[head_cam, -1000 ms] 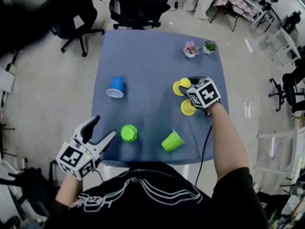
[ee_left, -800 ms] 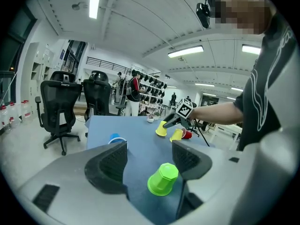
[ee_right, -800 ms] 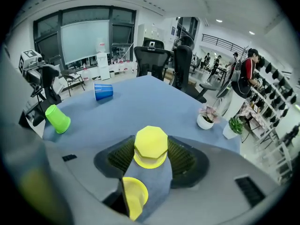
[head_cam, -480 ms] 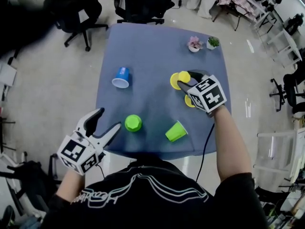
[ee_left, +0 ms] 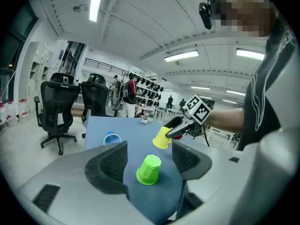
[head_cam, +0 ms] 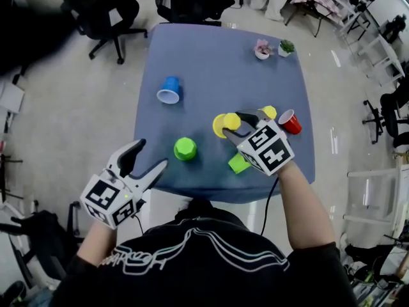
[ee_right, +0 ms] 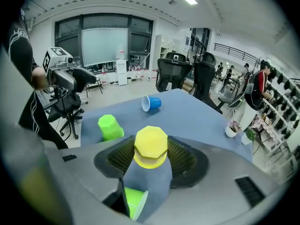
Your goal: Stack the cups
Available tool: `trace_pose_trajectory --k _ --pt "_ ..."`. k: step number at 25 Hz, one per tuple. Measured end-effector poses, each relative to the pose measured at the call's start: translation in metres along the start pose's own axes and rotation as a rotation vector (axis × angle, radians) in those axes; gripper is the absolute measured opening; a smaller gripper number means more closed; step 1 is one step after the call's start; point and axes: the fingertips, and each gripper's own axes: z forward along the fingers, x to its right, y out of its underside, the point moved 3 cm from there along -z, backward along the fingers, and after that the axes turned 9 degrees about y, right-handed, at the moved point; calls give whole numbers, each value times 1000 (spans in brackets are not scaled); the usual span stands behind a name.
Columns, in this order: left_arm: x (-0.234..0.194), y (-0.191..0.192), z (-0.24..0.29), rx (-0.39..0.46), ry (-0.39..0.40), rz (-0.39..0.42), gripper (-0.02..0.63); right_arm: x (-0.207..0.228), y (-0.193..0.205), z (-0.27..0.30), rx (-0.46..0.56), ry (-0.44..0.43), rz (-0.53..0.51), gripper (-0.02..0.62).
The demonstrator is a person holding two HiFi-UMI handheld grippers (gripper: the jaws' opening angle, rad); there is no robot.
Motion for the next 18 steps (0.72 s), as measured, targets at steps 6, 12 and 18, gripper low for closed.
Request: trace_pose_trajectory --k 6,12,18 --pt "9 12 -10 -13 14 0 311 -39 21 3 -56 -19 -54 235" --pt "10 26 -17 -30 16 -9 311 -57 38 10 -112 -15 -102 235" --pt "14 32 -19 -42 32 -5 311 -68 44 14 -138 -20 -138 236"
